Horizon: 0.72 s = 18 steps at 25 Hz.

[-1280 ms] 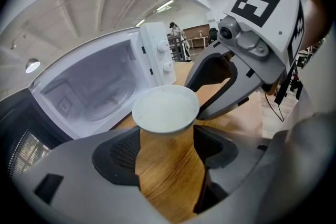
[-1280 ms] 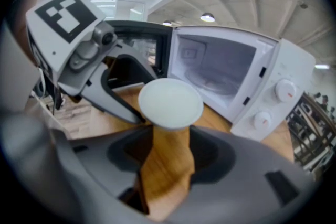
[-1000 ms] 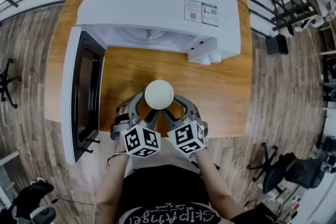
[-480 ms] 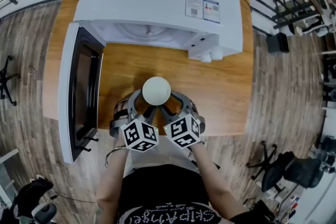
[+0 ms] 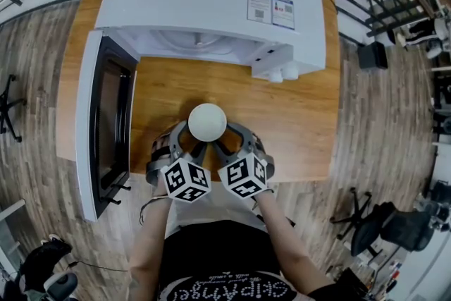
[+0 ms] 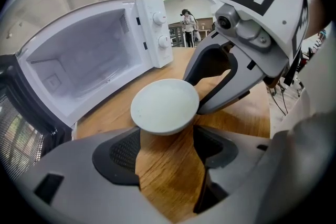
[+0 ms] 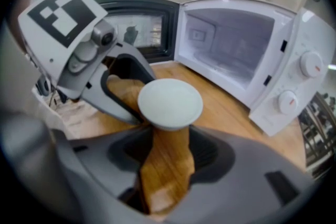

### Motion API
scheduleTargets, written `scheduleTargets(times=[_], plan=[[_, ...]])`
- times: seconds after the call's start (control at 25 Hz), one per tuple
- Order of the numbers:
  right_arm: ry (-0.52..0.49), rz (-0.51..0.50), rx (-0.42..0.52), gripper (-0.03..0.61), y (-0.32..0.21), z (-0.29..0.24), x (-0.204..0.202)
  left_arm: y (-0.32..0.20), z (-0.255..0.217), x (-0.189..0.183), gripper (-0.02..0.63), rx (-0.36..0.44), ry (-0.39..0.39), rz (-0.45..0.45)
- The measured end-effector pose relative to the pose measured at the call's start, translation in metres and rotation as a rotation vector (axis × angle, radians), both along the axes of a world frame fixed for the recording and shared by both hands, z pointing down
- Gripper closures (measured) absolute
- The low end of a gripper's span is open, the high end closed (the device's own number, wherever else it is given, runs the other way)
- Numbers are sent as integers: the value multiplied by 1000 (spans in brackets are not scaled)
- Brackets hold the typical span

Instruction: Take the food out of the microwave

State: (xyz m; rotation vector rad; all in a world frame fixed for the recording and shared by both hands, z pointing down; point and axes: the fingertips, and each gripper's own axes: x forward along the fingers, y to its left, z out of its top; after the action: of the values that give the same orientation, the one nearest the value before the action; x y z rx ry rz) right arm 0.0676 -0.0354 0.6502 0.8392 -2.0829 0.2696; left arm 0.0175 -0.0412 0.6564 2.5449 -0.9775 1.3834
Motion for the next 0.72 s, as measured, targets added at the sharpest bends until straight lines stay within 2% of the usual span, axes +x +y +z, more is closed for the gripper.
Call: scheduleTargets(times=[0.4, 0.6, 0.72], plan=[[-14, -8, -17, 351, 1, 0, 1, 3, 1, -2, 276, 1, -6, 18], [-47, 35, -24, 351, 1, -12, 10, 5, -1, -9, 276, 27, -25, 31], [-69, 62, -3, 359, -1, -23, 17, 4, -11, -13, 276, 52, -6, 23]])
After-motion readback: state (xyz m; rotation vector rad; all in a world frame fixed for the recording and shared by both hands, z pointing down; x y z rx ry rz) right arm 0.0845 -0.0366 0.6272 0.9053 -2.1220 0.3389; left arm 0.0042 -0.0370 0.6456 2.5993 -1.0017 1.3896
